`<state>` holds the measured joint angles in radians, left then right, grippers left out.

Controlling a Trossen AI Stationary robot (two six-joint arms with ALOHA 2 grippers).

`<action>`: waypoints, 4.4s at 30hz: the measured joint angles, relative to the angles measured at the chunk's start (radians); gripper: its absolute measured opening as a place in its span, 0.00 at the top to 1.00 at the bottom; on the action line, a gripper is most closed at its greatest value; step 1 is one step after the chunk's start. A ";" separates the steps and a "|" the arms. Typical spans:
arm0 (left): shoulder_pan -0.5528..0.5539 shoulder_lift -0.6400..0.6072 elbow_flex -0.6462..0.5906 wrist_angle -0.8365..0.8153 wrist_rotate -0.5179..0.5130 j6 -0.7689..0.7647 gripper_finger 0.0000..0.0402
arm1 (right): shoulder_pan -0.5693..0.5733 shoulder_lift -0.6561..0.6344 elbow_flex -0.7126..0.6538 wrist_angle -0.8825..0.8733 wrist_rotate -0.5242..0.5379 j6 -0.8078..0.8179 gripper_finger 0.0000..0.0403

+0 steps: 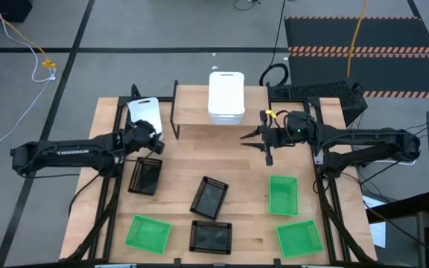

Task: Stack baskets on shelf by color
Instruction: Stack the white bin on top of the other white bins on the shelf

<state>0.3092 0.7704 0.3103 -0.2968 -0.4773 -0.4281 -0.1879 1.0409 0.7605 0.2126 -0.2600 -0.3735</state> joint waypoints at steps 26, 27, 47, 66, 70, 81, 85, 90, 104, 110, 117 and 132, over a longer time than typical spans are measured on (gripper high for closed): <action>0.052 0.136 0.053 -0.014 0.021 0.056 0.96 | 0.000 0.000 0.000 -0.029 0.001 -0.032 0.81; 0.052 0.130 0.066 -0.041 0.013 0.053 0.95 | 0.000 0.000 0.000 -0.035 0.001 -0.031 0.81; -0.299 0.118 0.603 -0.464 0.015 0.513 0.99 | 0.000 0.000 0.000 -0.141 -0.003 -0.126 0.81; -0.822 0.214 0.827 -0.430 0.599 0.822 0.99 | 0.013 -0.003 0.002 0.097 -0.279 -0.454 0.81; -0.817 0.301 0.827 -0.371 0.699 0.876 0.98 | 0.063 0.064 0.001 0.111 -0.496 -0.503 0.85; -0.726 0.554 0.827 -0.168 0.928 0.838 0.99 | 0.126 0.153 0.163 -0.157 -0.339 -0.713 0.99; -0.681 0.582 0.826 -0.114 1.040 0.835 0.98 | 0.125 0.193 0.232 -0.292 -0.337 -0.734 1.00; -0.633 0.585 0.826 -0.091 1.105 0.838 0.99 | 0.134 0.271 0.309 -0.446 -0.290 -0.855 1.00; -0.601 0.628 0.827 -0.136 1.190 0.910 0.99 | 0.164 0.329 0.336 -0.509 -0.168 -0.937 0.82; -0.587 0.654 0.827 -0.135 1.191 0.930 0.99 | 0.216 0.339 0.336 -0.462 -0.212 -0.949 0.68; -0.589 0.668 0.827 -0.138 1.192 0.932 0.98 | 0.237 0.383 0.335 -0.439 -0.214 -0.982 0.62; -0.540 0.670 0.827 -0.156 1.164 0.946 0.97 | 0.263 0.435 0.334 -0.490 -0.207 -0.972 0.97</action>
<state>-0.2307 1.4400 1.1370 -0.4530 0.6870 0.5182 0.0748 1.4754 1.0946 -0.2771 -0.4673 -1.3455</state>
